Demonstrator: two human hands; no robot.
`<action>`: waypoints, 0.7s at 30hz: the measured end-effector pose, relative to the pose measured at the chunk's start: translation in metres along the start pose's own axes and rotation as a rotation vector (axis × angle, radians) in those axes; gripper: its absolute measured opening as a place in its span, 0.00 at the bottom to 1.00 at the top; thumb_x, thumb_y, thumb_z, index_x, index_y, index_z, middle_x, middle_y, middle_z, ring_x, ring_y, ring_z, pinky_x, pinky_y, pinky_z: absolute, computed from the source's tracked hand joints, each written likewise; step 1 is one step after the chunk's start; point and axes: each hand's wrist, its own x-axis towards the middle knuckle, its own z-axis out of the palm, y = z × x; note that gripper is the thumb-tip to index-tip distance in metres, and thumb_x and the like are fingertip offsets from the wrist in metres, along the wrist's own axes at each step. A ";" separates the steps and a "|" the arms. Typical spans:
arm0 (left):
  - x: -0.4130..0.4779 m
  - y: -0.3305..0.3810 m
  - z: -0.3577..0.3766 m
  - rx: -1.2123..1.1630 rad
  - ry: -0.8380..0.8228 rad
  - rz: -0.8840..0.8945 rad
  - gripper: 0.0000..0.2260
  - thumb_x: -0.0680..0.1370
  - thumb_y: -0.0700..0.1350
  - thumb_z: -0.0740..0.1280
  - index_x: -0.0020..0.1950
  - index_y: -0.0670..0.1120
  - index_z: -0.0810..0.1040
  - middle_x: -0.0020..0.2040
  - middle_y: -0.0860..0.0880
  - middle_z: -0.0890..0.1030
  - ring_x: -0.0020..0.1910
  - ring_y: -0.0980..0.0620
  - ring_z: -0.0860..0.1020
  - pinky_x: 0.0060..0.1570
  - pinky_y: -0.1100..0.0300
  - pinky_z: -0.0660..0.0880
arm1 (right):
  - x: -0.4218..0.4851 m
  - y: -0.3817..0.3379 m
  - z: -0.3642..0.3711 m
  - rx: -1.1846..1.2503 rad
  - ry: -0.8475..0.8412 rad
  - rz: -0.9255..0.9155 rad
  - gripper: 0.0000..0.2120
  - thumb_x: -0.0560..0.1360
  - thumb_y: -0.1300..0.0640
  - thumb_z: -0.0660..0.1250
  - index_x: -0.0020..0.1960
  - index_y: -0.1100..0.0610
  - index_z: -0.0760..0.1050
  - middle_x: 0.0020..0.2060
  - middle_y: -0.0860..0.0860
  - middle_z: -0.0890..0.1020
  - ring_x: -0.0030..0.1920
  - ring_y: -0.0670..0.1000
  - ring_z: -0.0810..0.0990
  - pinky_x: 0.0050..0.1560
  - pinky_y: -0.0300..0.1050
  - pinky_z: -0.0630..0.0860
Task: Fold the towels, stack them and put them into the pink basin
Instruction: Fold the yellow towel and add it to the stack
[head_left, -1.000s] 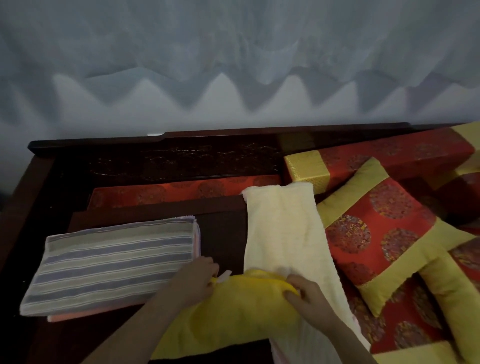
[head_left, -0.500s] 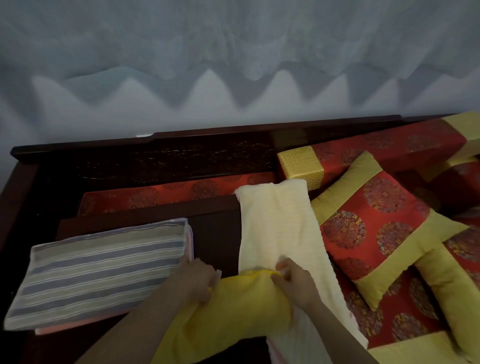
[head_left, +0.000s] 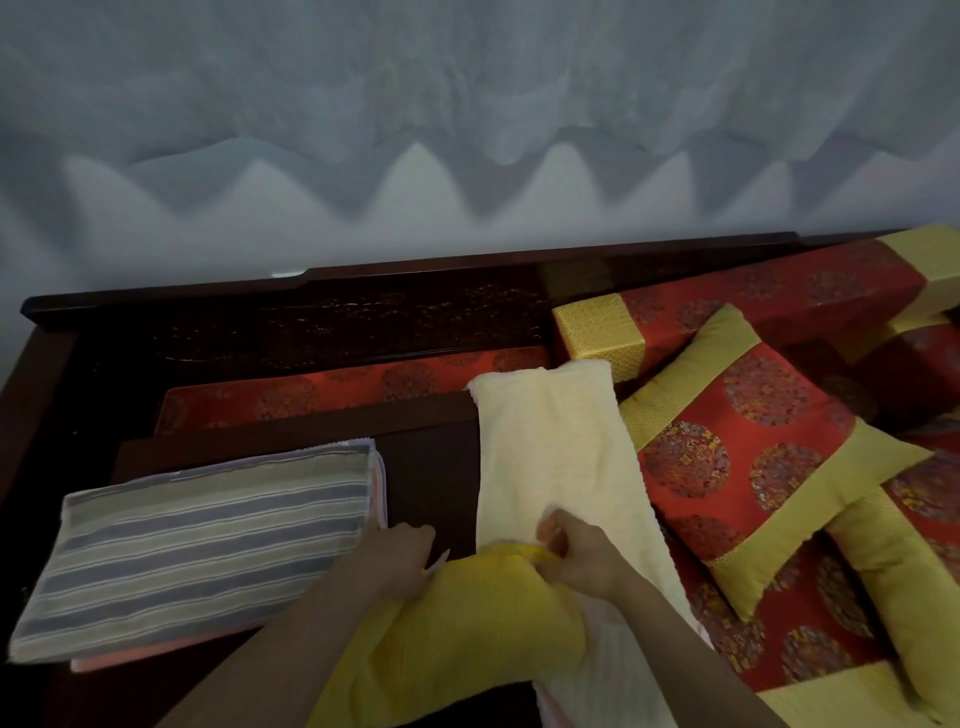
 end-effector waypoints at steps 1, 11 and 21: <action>0.000 0.001 0.000 0.001 0.000 0.001 0.06 0.79 0.50 0.57 0.49 0.48 0.66 0.43 0.50 0.72 0.44 0.52 0.69 0.65 0.47 0.63 | -0.001 -0.001 0.000 -0.030 -0.024 -0.002 0.12 0.59 0.46 0.69 0.39 0.42 0.70 0.37 0.44 0.78 0.40 0.48 0.77 0.44 0.43 0.74; 0.008 -0.001 0.009 -0.179 -0.115 -0.066 0.30 0.74 0.46 0.67 0.74 0.44 0.60 0.68 0.45 0.69 0.65 0.47 0.70 0.61 0.57 0.70 | -0.019 0.010 -0.018 0.061 -0.075 -0.112 0.09 0.76 0.60 0.64 0.45 0.45 0.70 0.35 0.46 0.73 0.34 0.44 0.72 0.39 0.41 0.71; 0.008 0.004 0.008 -0.235 -0.170 -0.094 0.23 0.76 0.40 0.64 0.71 0.42 0.64 0.67 0.44 0.70 0.65 0.47 0.71 0.54 0.60 0.69 | -0.033 0.019 -0.024 0.278 -0.132 -0.111 0.11 0.63 0.61 0.78 0.42 0.50 0.83 0.40 0.50 0.80 0.38 0.48 0.75 0.42 0.43 0.74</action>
